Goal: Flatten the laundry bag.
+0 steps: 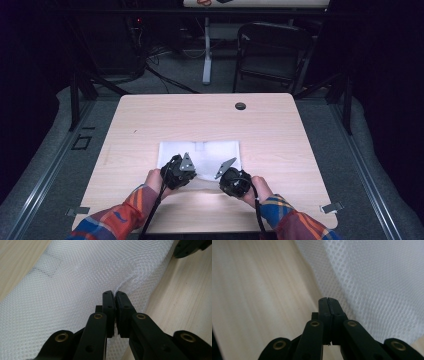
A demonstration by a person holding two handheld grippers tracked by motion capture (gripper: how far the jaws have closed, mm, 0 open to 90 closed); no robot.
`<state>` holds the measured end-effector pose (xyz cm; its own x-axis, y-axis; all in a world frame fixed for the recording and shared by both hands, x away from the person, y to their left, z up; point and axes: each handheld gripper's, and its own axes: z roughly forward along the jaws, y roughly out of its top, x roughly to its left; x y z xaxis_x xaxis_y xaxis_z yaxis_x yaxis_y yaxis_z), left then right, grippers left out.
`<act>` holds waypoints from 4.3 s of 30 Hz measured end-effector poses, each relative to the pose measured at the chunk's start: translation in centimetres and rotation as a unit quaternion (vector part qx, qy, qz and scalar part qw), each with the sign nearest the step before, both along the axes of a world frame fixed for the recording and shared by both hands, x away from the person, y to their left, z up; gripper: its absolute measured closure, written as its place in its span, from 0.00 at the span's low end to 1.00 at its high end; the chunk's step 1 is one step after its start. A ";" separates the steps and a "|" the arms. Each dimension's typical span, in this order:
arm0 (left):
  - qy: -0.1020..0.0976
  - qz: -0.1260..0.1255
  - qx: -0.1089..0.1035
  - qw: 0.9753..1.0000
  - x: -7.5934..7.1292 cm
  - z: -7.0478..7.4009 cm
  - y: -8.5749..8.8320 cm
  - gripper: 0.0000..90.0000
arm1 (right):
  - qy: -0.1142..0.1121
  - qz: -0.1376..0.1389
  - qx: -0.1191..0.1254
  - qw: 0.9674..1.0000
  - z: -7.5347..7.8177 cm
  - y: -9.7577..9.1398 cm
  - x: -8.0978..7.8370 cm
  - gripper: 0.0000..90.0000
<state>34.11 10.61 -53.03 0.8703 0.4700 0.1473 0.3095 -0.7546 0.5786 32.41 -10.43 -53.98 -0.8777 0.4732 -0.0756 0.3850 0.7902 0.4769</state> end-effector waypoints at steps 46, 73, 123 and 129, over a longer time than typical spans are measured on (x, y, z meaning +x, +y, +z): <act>0.020 0.017 -0.009 1.000 0.5 2.0 0.0 0.97 | 0.021 -0.011 -0.014 1.000 -1.7 -0.1 1.1 1.00; 0.007 0.049 -0.022 0.999 3.6 5.2 -0.1 0.96 | 0.044 0.000 -0.019 0.999 -1.5 -0.3 0.8 1.00; -0.078 0.145 0.003 0.986 14.0 9.5 -3.0 0.95 | 0.086 0.021 -0.028 0.996 -1.2 -0.9 0.4 1.00; -0.085 0.175 -0.005 0.981 15.5 9.2 -3.2 0.84 | 0.085 0.024 -0.026 0.996 -1.1 -1.0 0.4 1.00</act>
<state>49.61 7.46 -43.86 0.6187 0.7375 0.2706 0.4472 -0.6139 0.6505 32.82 -11.40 -55.10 -0.9015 0.4293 0.0537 0.4178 0.8315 0.3662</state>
